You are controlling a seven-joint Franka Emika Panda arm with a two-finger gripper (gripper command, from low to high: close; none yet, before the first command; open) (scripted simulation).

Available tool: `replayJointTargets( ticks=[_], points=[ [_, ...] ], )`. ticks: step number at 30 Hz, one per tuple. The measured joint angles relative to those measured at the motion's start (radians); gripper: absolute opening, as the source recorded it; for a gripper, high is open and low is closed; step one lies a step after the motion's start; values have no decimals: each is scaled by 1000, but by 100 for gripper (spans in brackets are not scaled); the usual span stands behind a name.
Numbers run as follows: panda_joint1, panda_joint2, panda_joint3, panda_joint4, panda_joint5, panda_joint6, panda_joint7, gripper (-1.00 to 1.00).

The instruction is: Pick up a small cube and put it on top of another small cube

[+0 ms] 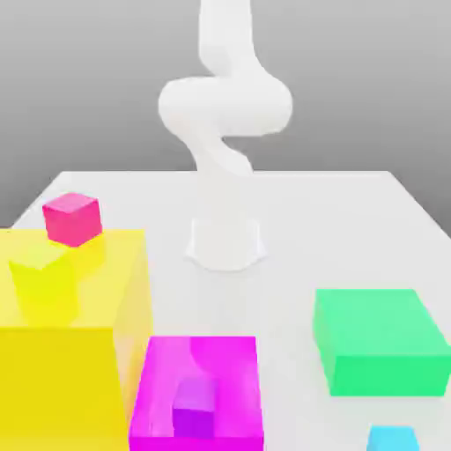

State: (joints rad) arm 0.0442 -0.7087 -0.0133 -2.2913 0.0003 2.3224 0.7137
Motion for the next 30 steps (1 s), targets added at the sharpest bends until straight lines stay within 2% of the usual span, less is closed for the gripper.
replayJointTargets(
  ticks=[11,20,30],
  points=[
    [165,405,-38,39,30,99,-404,0],
    [251,731,-8,69,54,179,-727,0],
    [281,1092,58,104,-26,270,-1013,0]
  ],
)
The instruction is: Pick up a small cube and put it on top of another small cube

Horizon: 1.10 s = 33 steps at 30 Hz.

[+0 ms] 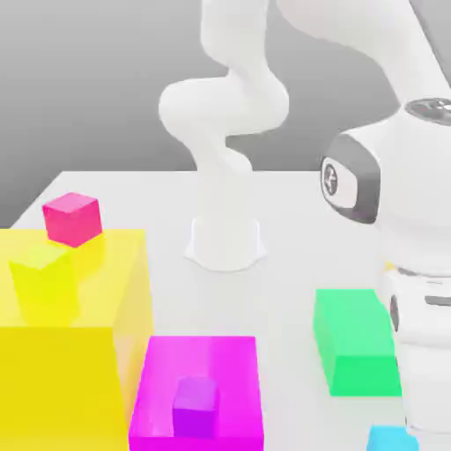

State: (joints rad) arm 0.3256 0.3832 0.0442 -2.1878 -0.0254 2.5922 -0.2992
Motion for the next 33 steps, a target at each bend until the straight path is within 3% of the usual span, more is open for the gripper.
replayJointTargets(
  ticks=[4,5,13,17,23,33],
  points=[
    [10,145,-3,28,-21,97,-15,0],
    [11,172,-5,33,-24,117,-14,-100],
    [10,150,-3,28,-22,97,-16,-100],
    [-5,15,-14,5,-13,-10,-19,-100],
    [-108,-205,-142,-1,-29,-207,20,-100],
    [-398,-533,-305,-10,-43,-528,75,-100]
  ],
)
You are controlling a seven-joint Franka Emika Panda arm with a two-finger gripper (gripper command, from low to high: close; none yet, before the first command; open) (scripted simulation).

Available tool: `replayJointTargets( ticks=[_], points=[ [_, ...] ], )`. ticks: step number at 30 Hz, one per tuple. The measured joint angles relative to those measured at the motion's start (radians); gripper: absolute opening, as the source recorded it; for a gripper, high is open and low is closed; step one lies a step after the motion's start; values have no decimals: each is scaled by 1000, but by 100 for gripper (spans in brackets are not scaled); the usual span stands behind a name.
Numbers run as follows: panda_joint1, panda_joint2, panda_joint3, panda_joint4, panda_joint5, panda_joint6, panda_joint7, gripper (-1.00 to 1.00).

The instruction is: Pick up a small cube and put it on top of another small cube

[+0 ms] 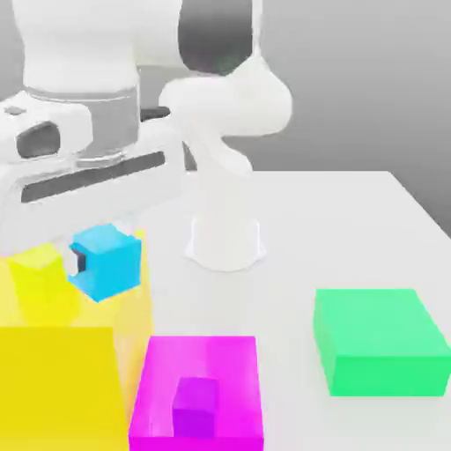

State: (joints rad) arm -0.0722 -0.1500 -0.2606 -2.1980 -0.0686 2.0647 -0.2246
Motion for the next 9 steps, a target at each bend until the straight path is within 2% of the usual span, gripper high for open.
replayJointTargets(
  ticks=[2,5,6,9],
  points=[
    [-35,-38,-35,-12,3,-33,2,-100],
    [-47,-13,-53,-79,13,54,-5,-100],
    [-49,-2,-56,-98,16,84,-7,100],
    [-49,-2,-56,-98,16,84,-7,100]
  ],
)
